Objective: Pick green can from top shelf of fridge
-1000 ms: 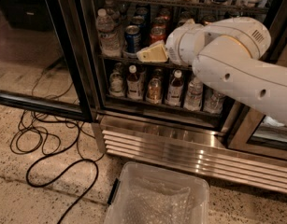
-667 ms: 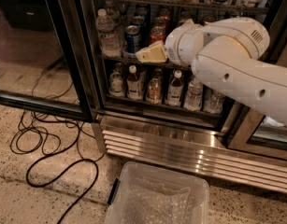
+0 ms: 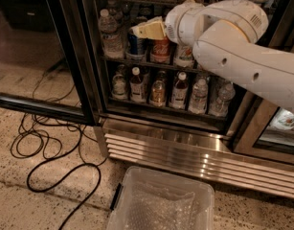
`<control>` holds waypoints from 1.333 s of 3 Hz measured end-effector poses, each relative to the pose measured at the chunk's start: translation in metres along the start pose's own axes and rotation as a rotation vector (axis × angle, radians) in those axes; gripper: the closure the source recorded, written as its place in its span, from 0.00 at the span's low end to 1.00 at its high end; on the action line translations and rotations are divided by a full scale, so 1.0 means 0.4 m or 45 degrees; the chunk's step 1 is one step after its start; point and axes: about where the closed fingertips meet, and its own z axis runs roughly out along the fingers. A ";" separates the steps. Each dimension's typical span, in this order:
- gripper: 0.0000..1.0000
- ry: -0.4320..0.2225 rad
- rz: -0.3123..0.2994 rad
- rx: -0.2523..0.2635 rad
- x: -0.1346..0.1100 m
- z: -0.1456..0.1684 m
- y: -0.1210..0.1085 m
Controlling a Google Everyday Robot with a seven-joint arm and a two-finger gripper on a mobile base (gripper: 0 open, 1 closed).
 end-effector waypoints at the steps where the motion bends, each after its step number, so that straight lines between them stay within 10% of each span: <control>1: 0.11 -0.058 0.037 -0.002 -0.049 0.032 -0.009; 4: 0.13 -0.147 0.040 -0.001 -0.128 0.102 -0.015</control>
Offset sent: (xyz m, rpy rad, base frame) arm 0.0251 0.0558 0.0057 0.1079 -0.0823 0.0163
